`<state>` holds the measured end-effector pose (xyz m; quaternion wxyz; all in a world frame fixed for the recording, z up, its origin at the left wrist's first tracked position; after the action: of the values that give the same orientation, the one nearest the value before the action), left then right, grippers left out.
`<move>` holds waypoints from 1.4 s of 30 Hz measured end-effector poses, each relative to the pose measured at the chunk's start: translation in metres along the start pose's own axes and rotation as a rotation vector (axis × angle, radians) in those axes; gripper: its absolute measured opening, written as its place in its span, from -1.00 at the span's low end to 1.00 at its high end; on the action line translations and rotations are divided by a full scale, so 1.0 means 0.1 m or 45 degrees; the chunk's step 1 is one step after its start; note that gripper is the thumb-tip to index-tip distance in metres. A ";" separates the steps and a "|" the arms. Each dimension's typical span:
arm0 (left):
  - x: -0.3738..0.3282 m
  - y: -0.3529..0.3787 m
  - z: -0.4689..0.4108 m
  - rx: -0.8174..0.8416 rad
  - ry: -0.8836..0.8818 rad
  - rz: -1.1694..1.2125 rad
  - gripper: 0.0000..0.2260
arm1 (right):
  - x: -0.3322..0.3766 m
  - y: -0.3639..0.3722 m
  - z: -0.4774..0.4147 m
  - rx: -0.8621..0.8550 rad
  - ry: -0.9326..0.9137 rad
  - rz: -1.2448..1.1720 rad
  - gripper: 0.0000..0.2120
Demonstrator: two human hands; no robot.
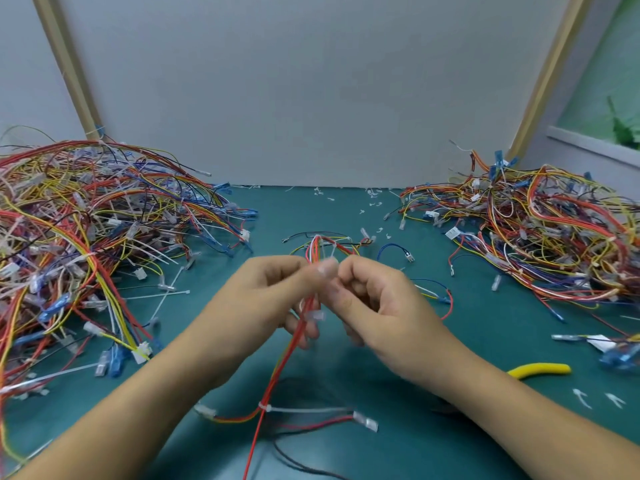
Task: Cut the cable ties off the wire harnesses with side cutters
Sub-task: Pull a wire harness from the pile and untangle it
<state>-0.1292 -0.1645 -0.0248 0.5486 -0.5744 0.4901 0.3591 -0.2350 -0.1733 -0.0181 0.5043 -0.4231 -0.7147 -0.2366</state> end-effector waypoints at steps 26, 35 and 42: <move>0.11 -0.17 -0.04 0.009 -0.119 -0.108 -0.70 | -0.14 -0.02 -0.03 0.144 0.157 0.235 -0.71; 0.06 -0.15 -0.05 0.013 0.007 -0.108 -0.74 | -0.13 -0.12 -0.03 0.034 0.131 0.131 -0.73; -0.12 -0.03 0.00 0.106 0.184 -0.114 -0.74 | -0.06 -0.33 -0.06 -0.271 0.048 -0.006 -0.71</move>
<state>-0.1295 -0.1628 -0.0127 0.5508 -0.5968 0.5166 0.2711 -0.2593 -0.1976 -0.0188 0.4694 -0.4680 -0.6768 -0.3202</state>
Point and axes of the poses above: each hand's wrist, its own z-axis away from the middle knuckle, its own y-axis out of the palm, x = y × z, the point moved 10 cm from there along -z, towards the middle knuckle, and after that the axes turned 11 degrees about -z, right-handed, at the moved point
